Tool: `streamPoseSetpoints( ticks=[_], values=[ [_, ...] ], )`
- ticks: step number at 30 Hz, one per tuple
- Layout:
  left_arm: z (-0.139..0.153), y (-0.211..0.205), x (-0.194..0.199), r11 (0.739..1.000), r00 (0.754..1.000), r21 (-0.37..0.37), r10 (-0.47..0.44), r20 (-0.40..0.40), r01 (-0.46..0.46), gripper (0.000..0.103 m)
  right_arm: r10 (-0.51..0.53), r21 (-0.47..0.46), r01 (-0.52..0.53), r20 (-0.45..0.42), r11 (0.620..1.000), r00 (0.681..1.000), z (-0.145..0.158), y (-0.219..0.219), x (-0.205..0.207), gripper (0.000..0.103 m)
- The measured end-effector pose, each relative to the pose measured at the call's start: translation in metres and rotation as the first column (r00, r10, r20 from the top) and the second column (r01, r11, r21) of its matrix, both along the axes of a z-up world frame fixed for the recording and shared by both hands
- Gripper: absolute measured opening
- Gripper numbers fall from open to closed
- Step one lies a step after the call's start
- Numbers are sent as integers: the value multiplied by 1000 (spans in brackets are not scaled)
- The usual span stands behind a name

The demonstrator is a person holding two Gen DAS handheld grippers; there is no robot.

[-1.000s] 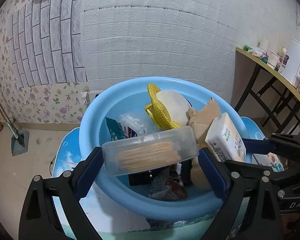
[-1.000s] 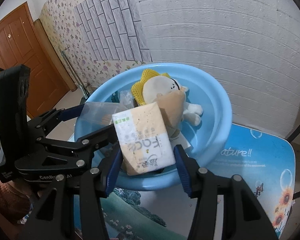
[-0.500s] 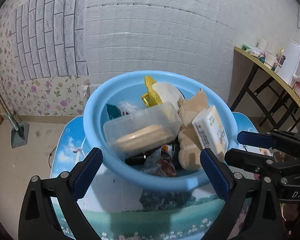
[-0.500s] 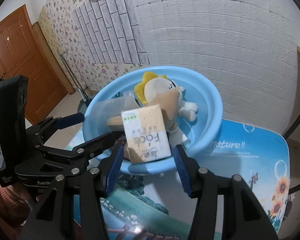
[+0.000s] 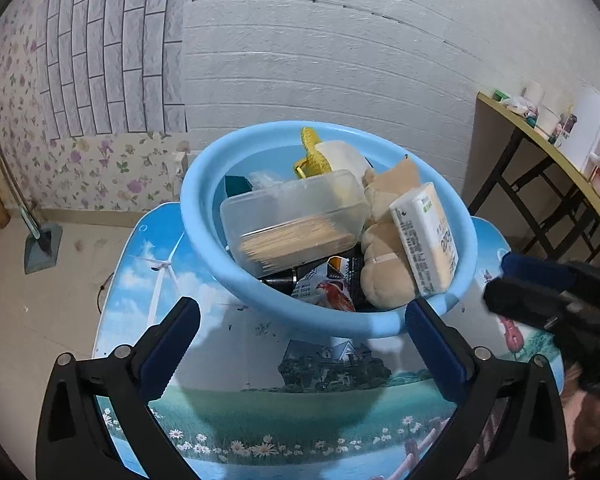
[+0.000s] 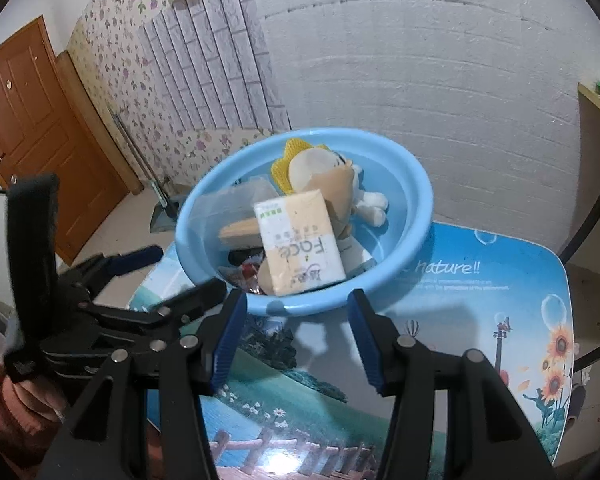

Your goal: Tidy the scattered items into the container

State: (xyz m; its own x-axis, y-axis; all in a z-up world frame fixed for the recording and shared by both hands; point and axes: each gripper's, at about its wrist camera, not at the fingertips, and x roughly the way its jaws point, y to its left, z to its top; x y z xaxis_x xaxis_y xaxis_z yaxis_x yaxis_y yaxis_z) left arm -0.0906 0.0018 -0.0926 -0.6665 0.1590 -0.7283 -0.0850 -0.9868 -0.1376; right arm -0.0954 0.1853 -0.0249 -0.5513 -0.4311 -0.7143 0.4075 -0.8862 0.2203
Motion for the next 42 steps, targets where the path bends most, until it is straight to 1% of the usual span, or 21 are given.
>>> streamPoseSetpoints(
  ticks=[2,4,5,6,7,8,11,14,16,18,20,23,25,26,27,29,32,34,38,40,42],
  values=[
    [1,2,2,1000,1000,-6,-3,-10,3,103,-8,8,9,-25,1000,1000,5,-1,2,52],
    [7,6,5,1000,999,5,-27,-35,27,103,-7,26,9,-60,1000,998,9,-1,6,52],
    [10,8,6,999,998,2,-36,-46,36,103,-8,34,11,-85,999,996,12,-2,7,55],
    [13,8,6,999,997,-5,-44,-57,43,103,-13,38,17,-103,999,995,14,-2,9,62],
    [16,9,7,999,997,-13,-47,-68,47,103,-21,38,26,-126,999,992,16,-2,11,65],
    [18,9,7,999,996,-22,-45,-79,44,103,-26,36,31,-145,999,989,18,-2,13,68],
    [22,4,10,999,996,-41,-22,-90,18,103,-33,47,41,-168,998,985,19,-3,18,68],
    [27,-4,13,999,993,-38,-12,-115,8,103,-51,35,58,-181,998,982,19,-1,21,69],
    [29,-6,14,998,991,-60,-11,-137,3,103,-54,22,59,-189,998,981,19,-2,23,72],
    [30,-8,15,997,990,-79,1,-139,-12,103,-56,24,62,-212,998,976,21,-6,26,81],
    [30,-11,16,997,991,-75,8,-135,-19,103,-53,39,64,-247,997,968,22,-7,30,86],
    [31,-12,17,995,991,-94,16,-133,-29,103,-57,71,81,-291,994,955,22,-12,33,88],
    [31,-5,16,989,992,-147,7,-128,-26,103,-64,101,96,-283,990,957,20,-15,30,91],
    [32,-1,16,984,992,-178,-4,-129,-19,103,-67,109,99,-268,989,961,19,-16,28,96],
    [34,4,15,979,991,-205,-21,-133,-7,103,-68,107,98,-254,989,965,18,-16,25,98],
    [36,9,13,971,990,-239,-22,-141,-12,103,-84,77,103,-226,992,970,17,-13,22,99],
    [41,5,6,981,991,-193,-22,-133,-4,103,-119,50,132,-208,990,971,17,-4,15,99],
    [44,1,-1,988,991,-154,-19,-132,-2,103,-136,62,152,-219,986,966,18,-3,10,99],
    [48,0,-14,986,990,-165,15,-143,-39,103,-142,141,191,-299,971,944,17,-4,3,99],
    [48,0,-20,987,990,-157,26,-137,-48,103,-164,128,203,-266,971,950,14,1,-3,99],
    [44,-1,-23,990,992,-133,36,-121,-52,103,-171,88,193,-214,977,962,11,7,-8,99]
  ],
)
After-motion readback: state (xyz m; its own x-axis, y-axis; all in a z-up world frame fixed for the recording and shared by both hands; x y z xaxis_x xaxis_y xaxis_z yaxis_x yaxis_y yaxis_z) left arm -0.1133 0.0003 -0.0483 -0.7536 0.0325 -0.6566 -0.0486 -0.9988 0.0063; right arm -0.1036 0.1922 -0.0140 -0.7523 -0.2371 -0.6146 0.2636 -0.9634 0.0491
